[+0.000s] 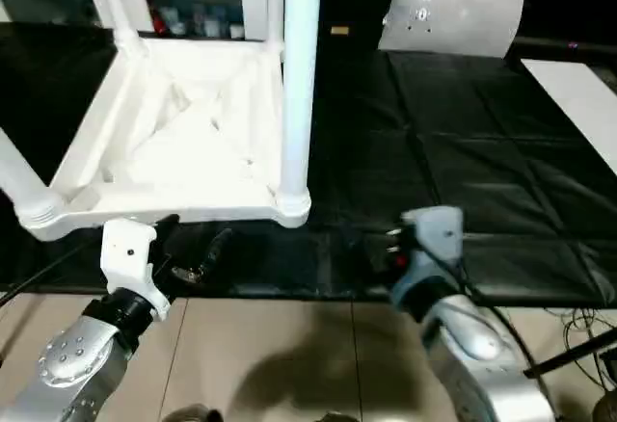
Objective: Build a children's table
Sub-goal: Rotate table base
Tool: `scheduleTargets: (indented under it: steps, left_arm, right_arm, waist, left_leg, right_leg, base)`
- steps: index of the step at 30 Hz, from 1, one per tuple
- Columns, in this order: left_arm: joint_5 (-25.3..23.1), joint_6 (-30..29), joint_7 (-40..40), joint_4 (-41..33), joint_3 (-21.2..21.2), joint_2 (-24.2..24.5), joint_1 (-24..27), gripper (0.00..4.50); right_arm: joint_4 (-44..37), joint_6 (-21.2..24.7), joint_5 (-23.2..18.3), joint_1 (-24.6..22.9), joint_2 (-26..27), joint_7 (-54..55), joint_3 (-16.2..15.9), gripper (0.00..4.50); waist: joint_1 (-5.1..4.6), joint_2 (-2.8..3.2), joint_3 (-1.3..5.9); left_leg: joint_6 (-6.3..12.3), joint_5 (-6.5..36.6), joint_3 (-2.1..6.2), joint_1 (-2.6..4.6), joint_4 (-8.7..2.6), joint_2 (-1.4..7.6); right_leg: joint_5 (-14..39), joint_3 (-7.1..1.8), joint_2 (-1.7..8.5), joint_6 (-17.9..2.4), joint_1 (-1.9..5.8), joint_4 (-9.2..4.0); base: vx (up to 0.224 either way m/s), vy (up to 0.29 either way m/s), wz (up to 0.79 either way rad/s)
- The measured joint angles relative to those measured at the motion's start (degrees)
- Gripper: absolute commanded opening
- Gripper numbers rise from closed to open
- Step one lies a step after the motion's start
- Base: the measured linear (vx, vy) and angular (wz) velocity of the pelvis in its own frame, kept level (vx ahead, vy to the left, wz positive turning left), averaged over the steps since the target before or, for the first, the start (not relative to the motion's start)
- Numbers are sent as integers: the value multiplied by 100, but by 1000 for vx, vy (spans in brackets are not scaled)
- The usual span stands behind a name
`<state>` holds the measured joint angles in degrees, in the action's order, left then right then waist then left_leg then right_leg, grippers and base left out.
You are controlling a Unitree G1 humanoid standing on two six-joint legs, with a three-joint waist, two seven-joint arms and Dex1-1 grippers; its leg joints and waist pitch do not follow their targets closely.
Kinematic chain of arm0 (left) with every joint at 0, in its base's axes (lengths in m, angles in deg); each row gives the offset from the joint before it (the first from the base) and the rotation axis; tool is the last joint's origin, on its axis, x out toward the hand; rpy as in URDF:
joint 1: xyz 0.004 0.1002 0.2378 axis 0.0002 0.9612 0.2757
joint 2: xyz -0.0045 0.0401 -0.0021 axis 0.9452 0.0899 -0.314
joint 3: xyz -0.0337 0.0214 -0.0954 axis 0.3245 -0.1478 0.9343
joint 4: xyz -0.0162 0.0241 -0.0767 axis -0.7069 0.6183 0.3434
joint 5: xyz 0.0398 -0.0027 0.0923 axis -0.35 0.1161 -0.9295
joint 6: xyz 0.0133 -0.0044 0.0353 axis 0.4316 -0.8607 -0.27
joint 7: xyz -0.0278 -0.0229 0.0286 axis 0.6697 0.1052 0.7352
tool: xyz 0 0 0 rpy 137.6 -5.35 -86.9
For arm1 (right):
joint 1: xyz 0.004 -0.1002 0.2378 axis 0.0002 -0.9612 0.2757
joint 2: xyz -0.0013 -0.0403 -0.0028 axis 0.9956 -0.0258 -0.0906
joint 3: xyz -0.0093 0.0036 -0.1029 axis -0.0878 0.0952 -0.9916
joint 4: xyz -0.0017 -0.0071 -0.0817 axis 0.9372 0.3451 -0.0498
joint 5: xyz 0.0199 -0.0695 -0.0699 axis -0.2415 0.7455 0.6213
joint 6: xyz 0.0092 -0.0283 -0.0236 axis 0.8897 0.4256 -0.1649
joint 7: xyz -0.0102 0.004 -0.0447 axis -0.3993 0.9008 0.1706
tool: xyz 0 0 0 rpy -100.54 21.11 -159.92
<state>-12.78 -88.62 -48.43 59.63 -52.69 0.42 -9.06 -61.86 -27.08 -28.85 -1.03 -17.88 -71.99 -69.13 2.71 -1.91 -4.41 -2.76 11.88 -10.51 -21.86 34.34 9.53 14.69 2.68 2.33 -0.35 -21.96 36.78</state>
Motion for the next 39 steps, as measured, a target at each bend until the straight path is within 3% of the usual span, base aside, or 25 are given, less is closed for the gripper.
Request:
scheduleTargets:
  steps: [4, 7, 10, 14, 19, 21, 22, 23, 24, 25, 26, 27, 28, 29, 30, 31, 32, 33, 34, 35, 36, 37, 39]
  left_arm:
    - [-19, 10, -43, 0, -15, -31, 0, 450]
    - [-15, 10, -42, 0, -70, -68, 45, 450]
    - [-30, 15, -41, -1, -137, -71, 61, 450]
    - [-64, 23, -38, 0, -159, -69, 62, 450]
    - [-67, 23, -35, 0, -157, -49, 60, 450]
    - [-68, 23, -34, 0, -157, -44, 62, 450]
    - [-69, 28, -34, -7, -154, -45, 87, 450]
    - [-69, 29, -36, -34, -112, -18, 155, 450]
    - [-70, 28, -37, -40, -76, 7, 167, 450]
    - [-69, 34, -36, -71, -81, -13, 118, 450]
    - [-67, 36, -33, -80, -127, -73, 115, 450]
    - [-60, 38, -20, -115, -230, -122, 149, 450]
    - [-57, 37, 5, -147, -272, -117, 199, 450]
    - [-58, 38, 22, -185, -266, -97, 207, 450]
    - [-58, 38, 27, -204, -228, -51, 221, 450]
    - [-59, 38, 28, -216, -170, 26, 247, 450]
    - [-67, 38, 24, -213, -60, 92, 275, 450]
    - [-68, 32, 24, -181, -15, 117, 279, 450]
    - [-61, 32, 47, -185, -13, 117, 275, 450]
    - [-45, 33, 104, -202, -21, 140, 266, 450]
    - [1, 31, 205, -213, -39, 232, 249, 450]
    - [53, 18, 352, -204, -78, 295, 224, 450]
    - [180, -3, 751, -199, -283, 479, 194, 450]
  right_arm:
    - [-2, -34, 19, 0, 15, 12, -70, 450]
    - [-3, -29, 10, 0, 0, 2, -67, 450]
    - [-6, -53, 14, 10, -68, -86, -67, 450]
    - [6, -90, 22, 46, -141, -145, -66, 450]
    - [19, -86, 15, 112, -141, -198, -67, 450]
    - [19, -79, 6, 114, -125, -197, -68, 450]
    - [31, -74, -8, 131, -99, -196, -87, 450]
    - [46, -78, -17, 176, -44, -198, -131, 450]
    - [37, -95, -25, 148, -12, -204, -141, 450]
    - [41, -99, -25, 119, -46, -213, -122, 450]
    - [75, -99, -16, 66, -116, -216, -70, 450]
    - [126, -98, -2, 21, -136, -217, -52, 450]
    - [151, -100, 5, 10, -154, -220, -20, 450]
    - [141, -145, 10, 19, -162, -231, -16, 450]
    - [167, -180, 18, 25, -129, -236, -23, 450]
    - [181, -195, 15, 49, -41, -243, -126, 450]
    - [168, -208, 3, 115, -18, -256, -205, 450]
    - [155, -236, 0, 129, -7, -263, -213, 450]
    - [153, -304, 19, 104, -27, -281, -206, 450]
    - [149, -397, 55, 74, -77, -324, -204, 450]
    - [145, -489, 86, 39, -137, -371, -197, 450]
    - [169, -545, 104, 31, -199, -401, -169, 450]
    - [243, -557, 85, 14, -262, -487, -45, 450]
  waist:
    - [-23, -26, -24]
    - [-64, -11, -71]
    - [-92, 18, -89]
    - [-98, 27, -80]
    - [-92, 27, -55]
    - [-94, 15, -46]
    - [-83, -16, -51]
    - [-102, -47, -48]
    - [-146, -91, -23]
    - [-142, -146, 1]
    - [-86, -114, 9]
    - [-16, -79, 13]
    - [40, -39, 12]
    - [61, 87, 38]
    - [57, 180, 30]
    - [2, 164, 26]
    - [-61, 102, 25]
    - [-126, 90, 26]
    - [-203, 75, 36]
    - [-251, 49, 41]
    - [-263, -30, 48]
    - [-248, -177, 70]
    - [-178, -92, 53]
  left_leg:
    - [24, -34, 0, 23, 0, -2]
    - [47, 5, -1, 159, -43, -4]
    - [69, 87, -10, 292, -74, -11]
    - [103, 171, -21, 294, -77, -18]
    - [196, 290, -4, 296, -34, -37]
    - [221, 334, 26, 294, -1, -56]
    - [149, 393, -28, 391, -7, -48]
    - [110, 436, -88, 474, 8, -48]
    - [107, 468, -105, 505, 33, -73]
    - [193, 528, -95, 449, 129, -114]
    - [491, 599, 34, 342, 354, -145]
    - [671, 566, 203, 192, 612, -170]
    - [657, 526, 298, 30, 636, -174]
    - [551, 448, 375, -64, 357, -131]
    - [242, 305, 477, -57, 397, -84]
    - [213, 325, 537, 26, 374, -126]
    - [228, 334, 541, 48, 358, -171]
    - [247, 346, 540, 72, 361, -186]
    - [256, 352, 536, 115, 362, -187]
    - [262, 357, 510, 135, 360, -205]
    - [257, 359, 464, 153, 363, -258]
    - [232, 373, 429, 136, 388, -313]
    - [233, 329, 451, 174, 273, -291]
  right_leg:
    - [-12, -2, -1, -1, 44, -46]
    - [-1, 10, -7, 17, 176, -170]
    - [15, 11, -7, 43, 376, -291]
    - [34, 9, -6, 18, 442, -362]
    - [164, 6, -2, 20, 491, -353]
    - [212, -8, 1, 38, 496, -304]
    - [284, -58, 14, -40, 394, -141]
    - [342, -53, 51, -140, 336, 86]
    - [399, -51, 87, -150, 318, 211]
    - [581, -144, 76, 24, 448, 143]
    - [564, -206, 6, 60, 505, 102]
    - [555, -199, -29, 55, 576, 52]
    - [549, -174, -86, 61, 679, -16]
    - [561, -97, -169, 53, 732, -44]
    - [588, -41, -235, 64, 820, -66]
    - [622, 7, -181, 64, 790, -16]
    - [646, 12, -121, -16, 670, 252]
    - [647, 10, -82, -13, 529, 487]
    - [633, -21, -37, 15, 329, 643]
    - [567, -38, 46, 86, 171, 596]
    - [441, -74, 147, 103, 61, 345]
    - [84, -180, 219, 267, 67, 250]
    - [57, -176, 171, 209, 86, 139]
  base:
    - [0, 0, 0]
    - [0, 0, 0]
    - [59, 23, -1]
    - [108, 27, 0]
    - [107, 13, 4]
    - [100, 2, 8]
    - [116, -24, -9]
    - [116, -24, -9]
    - [91, -45, -24]
    - [91, -47, 1]
    - [91, -47, 1]
    - [118, -23, 3]
    - [73, 0, -13]
    - [73, 0, -13]
    - [76, 25, -12]
    - [149, 26, -1]
    - [149, 26, -1]
    - [117, 5, 8]
    - [0, 0, 0]
    - [0, 0, 0]
    - [0, 0, 0]
    - [-35, -80, 0]
    - [-36, -92, -4]
